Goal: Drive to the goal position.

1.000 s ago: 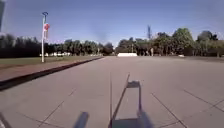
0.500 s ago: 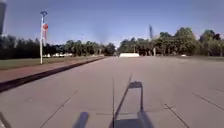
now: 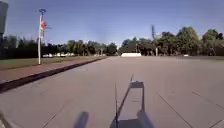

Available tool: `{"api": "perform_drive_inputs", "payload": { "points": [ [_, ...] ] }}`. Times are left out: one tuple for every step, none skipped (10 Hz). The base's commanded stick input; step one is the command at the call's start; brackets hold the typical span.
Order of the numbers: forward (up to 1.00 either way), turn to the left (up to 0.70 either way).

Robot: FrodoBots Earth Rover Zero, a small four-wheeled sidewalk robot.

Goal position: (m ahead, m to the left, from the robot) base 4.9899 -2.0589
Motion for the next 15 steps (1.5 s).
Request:
{"api": "perform_drive_inputs", "payload": {
  "points": [
    [1.0, 0.0],
    [1.0, 0.0],
    [1.0, 0.0],
    [1.0, 0.0],
    [1.0, 0.0],
    [1.0, 0.0],
    [1.0, 0.0],
    [1.0, -0.07],
    [1.0, -0.23],
    [1.0, -0.27],
    [1.0, -0.27],
    [1.0, -0.27],
    [1.0, -0.27],
    [1.0, -0.27],
    [1.0, -0.27]
  ]
}}
